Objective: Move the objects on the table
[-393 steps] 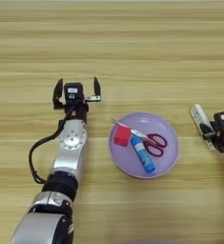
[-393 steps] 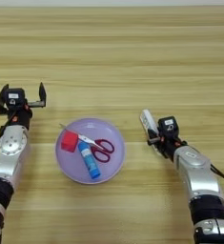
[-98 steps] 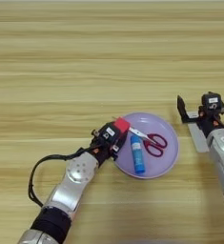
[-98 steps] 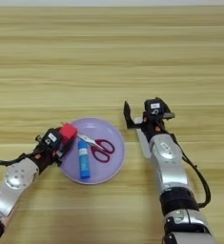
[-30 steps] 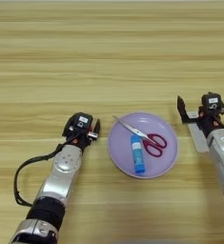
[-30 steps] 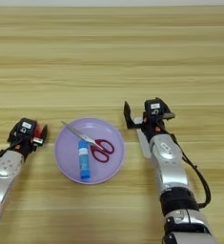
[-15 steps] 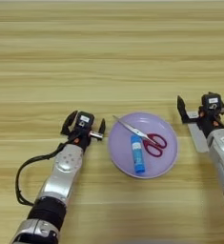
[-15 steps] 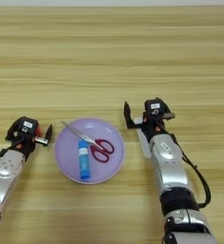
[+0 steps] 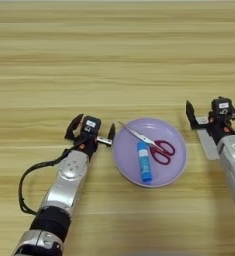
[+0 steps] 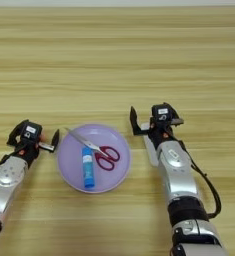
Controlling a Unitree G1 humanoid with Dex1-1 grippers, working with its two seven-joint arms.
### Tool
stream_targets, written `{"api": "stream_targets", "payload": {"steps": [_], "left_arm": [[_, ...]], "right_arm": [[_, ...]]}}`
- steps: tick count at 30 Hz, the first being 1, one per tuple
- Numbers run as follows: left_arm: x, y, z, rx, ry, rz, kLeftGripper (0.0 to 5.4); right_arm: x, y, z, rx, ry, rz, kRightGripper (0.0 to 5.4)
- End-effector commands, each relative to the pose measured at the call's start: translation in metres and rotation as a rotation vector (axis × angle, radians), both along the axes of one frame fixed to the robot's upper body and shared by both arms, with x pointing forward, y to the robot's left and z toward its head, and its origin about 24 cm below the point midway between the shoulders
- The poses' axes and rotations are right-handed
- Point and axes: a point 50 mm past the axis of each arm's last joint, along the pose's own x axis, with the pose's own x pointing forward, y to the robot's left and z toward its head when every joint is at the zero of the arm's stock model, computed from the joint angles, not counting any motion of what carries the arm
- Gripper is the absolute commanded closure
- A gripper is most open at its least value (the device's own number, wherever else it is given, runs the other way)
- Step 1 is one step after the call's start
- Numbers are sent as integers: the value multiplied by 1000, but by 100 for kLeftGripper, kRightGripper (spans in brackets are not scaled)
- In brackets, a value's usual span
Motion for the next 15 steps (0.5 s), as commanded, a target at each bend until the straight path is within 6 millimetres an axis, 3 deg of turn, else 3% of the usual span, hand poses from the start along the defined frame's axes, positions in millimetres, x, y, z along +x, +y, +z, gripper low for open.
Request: {"api": "stream_targets", "payload": {"steps": [1, 15], "left_arm": [[2, -2, 4, -7, -22, -11, 3], [5, 0, 11, -45, -72, 34, 3]], "right_arm": [[1, 0, -1, -1, 6, -3, 0], [0, -1, -1, 1, 9, 2, 0]]}}
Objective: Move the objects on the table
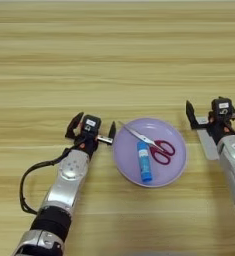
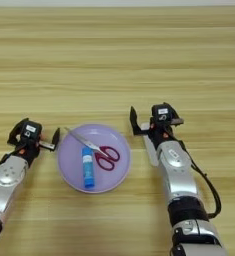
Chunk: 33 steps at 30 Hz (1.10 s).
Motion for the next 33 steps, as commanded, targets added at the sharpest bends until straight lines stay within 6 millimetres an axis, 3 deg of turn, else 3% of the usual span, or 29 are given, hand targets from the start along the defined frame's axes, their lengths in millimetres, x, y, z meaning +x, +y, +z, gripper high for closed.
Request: {"api": "stream_targets", "payload": {"steps": [1, 33], "left_arm": [[4, 1, 7, -15, -40, 24, 3], [6, 1, 12, -41, -72, 73, 3]], "right_arm": [[0, -1, -1, 1, 9, 1, 0], [-10, 9, 0, -10, 18, 83, 0]]}}
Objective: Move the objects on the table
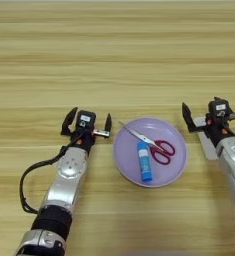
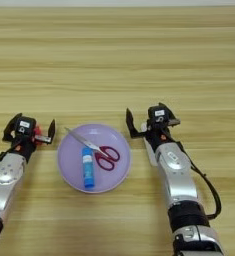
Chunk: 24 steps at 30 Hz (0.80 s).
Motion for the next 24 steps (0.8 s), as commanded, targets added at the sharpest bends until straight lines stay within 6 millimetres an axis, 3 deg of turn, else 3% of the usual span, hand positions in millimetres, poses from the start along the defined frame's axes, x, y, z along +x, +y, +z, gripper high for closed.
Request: {"api": "stream_targets", "payload": {"steps": [1, 14, 24], "left_arm": [[3, -4, 5, -15, -15, 3, 3], [4, -9, 6, -16, -21, 15, 3], [4, -11, 7, -14, -28, 23, 3]], "right_arm": [[-5, 4, 0, -4, 18, 28, 0], [-40, 29, 17, -26, 108, 221, 0], [-60, 53, 17, 32, 267, 418, 0]]}}
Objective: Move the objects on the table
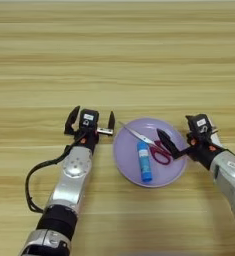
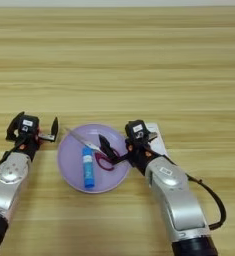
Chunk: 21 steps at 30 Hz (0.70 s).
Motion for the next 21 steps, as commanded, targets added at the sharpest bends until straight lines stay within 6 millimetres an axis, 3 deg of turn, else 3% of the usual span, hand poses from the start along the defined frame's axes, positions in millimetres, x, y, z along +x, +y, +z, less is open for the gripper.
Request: {"api": "stream_targets", "payload": {"steps": [1, 10, 21], "left_arm": [[3, -2, 4, 8, -10, 1, 3], [3, -3, 4, 8, -10, 1, 3], [3, -4, 4, 9, -9, 1, 3]], "right_arm": [[-7, 9, -2, -10, 52, 85, 0], [-16, 25, -10, -4, 151, 235, 0], [-19, 28, -23, 70, 321, 287, 0]]}}
